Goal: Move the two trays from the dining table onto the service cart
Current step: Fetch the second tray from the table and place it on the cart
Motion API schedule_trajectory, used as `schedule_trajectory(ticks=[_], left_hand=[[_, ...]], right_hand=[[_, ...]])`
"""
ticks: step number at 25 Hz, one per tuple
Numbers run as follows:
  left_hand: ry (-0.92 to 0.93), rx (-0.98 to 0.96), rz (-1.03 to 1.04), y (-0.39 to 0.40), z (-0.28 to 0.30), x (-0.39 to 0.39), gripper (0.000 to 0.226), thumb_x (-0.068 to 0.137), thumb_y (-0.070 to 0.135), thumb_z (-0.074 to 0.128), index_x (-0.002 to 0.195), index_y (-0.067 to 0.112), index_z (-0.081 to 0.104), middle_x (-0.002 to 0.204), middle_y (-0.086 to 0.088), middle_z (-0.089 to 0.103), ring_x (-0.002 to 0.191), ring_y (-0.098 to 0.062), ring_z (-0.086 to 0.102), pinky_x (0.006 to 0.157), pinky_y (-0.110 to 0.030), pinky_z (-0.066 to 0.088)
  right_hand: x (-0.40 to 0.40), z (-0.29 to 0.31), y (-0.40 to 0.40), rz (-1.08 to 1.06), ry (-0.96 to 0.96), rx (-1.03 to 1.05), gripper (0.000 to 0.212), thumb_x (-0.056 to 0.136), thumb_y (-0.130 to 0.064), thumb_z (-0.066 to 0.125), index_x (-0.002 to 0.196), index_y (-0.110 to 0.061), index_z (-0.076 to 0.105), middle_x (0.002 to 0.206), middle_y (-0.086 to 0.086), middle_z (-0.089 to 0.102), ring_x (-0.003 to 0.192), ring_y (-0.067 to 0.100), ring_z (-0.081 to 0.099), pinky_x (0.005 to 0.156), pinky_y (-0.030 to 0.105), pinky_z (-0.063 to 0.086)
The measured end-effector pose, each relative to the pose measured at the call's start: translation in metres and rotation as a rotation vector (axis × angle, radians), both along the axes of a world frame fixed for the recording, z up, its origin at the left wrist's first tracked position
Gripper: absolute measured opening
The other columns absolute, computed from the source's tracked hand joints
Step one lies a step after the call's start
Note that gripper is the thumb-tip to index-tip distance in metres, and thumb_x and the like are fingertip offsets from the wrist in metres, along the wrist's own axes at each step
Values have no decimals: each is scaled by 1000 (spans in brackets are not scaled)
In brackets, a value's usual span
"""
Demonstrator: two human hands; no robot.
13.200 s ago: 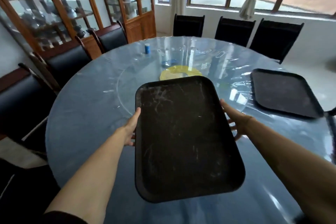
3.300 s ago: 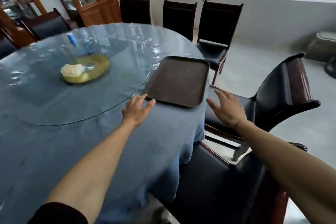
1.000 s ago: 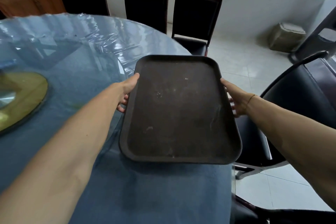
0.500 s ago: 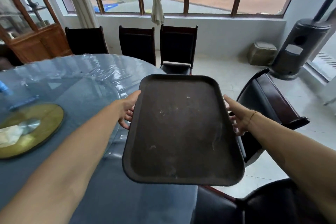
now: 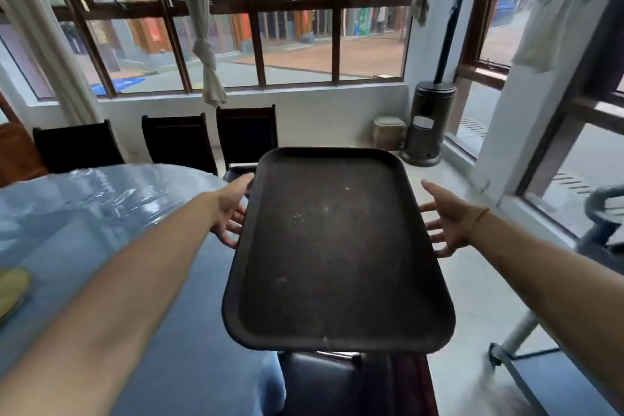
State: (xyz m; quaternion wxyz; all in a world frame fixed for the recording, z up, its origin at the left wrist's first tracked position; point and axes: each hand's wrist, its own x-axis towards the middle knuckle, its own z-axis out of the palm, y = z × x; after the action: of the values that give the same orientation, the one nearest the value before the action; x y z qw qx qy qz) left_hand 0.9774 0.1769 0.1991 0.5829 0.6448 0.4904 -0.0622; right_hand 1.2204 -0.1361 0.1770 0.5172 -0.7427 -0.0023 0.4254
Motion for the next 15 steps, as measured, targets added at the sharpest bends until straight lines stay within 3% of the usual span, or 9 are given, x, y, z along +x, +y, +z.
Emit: schedule_trajectory(ticks=[3,5,7,11,15], left_hand=[[-33,2,-112,-71,17,43,97,76,85,35,111,0,64,107,-16,63,95,-29,59,77,-46,51],[-44,-4,-182,-120,25,73,98,77,85,31,115,-1,61,104,-15,61,91,-29,58,80,-45,49],[-58,-5,-234,-172,31,100,93,78,83,31,111,0,60,91,-13,59,79,-28,56,76,-44,48],[-108,-10,-352,-274,38,153,78,75,80,35,93,8,57,88,-11,53,84,-26,50,79,-42,45],[-108,-15,-495,-366,42,198,101,75,88,32,112,-2,58,98,-13,61,86,-28,58,71,-43,49]], right_hand=[[13,21,-99,-77,-28,17,69,81,-79,40,108,-18,57,104,13,59,89,30,57,74,46,47],[20,35,-164,-125,-54,36,69,81,-80,40,106,-17,57,102,13,59,88,30,57,75,45,48],[24,48,-227,-198,-76,42,68,81,-80,39,100,-17,57,97,13,58,83,29,56,75,42,47],[18,66,-347,-369,-106,70,67,82,-78,41,98,-14,56,92,11,54,79,25,53,75,38,46],[-4,75,-451,-521,-131,46,69,85,-78,33,93,-15,58,93,14,54,79,27,51,69,36,43]])
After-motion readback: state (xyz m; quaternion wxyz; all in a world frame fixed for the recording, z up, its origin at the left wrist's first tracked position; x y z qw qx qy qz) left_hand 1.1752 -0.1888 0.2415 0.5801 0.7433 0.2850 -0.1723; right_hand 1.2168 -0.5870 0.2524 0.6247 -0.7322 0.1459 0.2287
